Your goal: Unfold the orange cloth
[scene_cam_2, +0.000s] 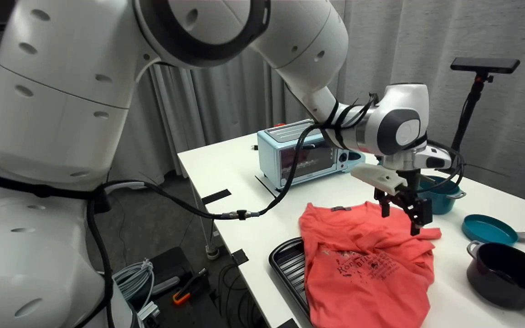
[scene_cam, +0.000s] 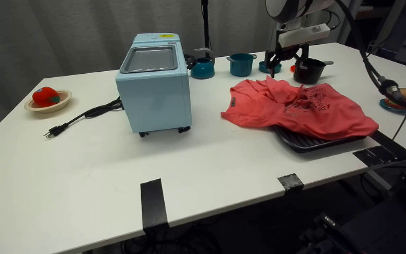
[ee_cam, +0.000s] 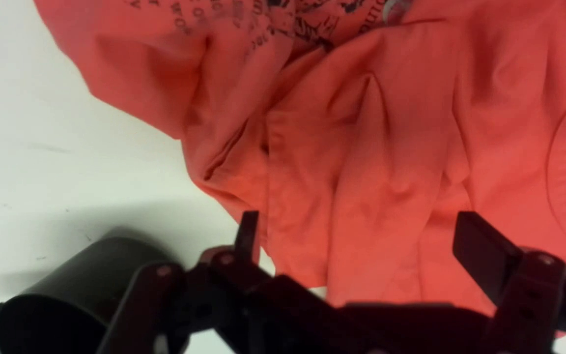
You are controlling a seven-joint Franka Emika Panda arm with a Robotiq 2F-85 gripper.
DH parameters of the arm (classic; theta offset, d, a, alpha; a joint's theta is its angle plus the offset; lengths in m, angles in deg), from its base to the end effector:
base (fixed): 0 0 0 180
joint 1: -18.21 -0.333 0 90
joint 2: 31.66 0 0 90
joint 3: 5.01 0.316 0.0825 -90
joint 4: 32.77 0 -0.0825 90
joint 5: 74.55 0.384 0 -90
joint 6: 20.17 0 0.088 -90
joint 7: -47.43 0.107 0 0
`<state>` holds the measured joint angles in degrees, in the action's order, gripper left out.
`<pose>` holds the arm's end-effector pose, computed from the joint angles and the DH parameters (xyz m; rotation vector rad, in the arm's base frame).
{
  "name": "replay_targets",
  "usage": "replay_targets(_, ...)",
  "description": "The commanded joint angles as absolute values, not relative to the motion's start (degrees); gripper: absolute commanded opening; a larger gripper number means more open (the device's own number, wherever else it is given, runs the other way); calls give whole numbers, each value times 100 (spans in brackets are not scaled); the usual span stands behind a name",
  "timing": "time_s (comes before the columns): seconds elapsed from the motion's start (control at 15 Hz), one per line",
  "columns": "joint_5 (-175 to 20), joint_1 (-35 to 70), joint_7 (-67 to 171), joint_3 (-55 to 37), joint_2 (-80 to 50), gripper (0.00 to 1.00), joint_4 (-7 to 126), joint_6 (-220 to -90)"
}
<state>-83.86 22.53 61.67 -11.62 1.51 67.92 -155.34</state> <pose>0.6556 -0.1218 0.2433 2.9288 -0.4512 0.0432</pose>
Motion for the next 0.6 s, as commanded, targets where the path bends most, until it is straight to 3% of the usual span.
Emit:
replay_targets(0.0,-8203,2160,6351,-1261,736,100,6324,-15636)
replay_targets(0.53,-7371,2328,6215,-1002,1337,100,5701,-15026)
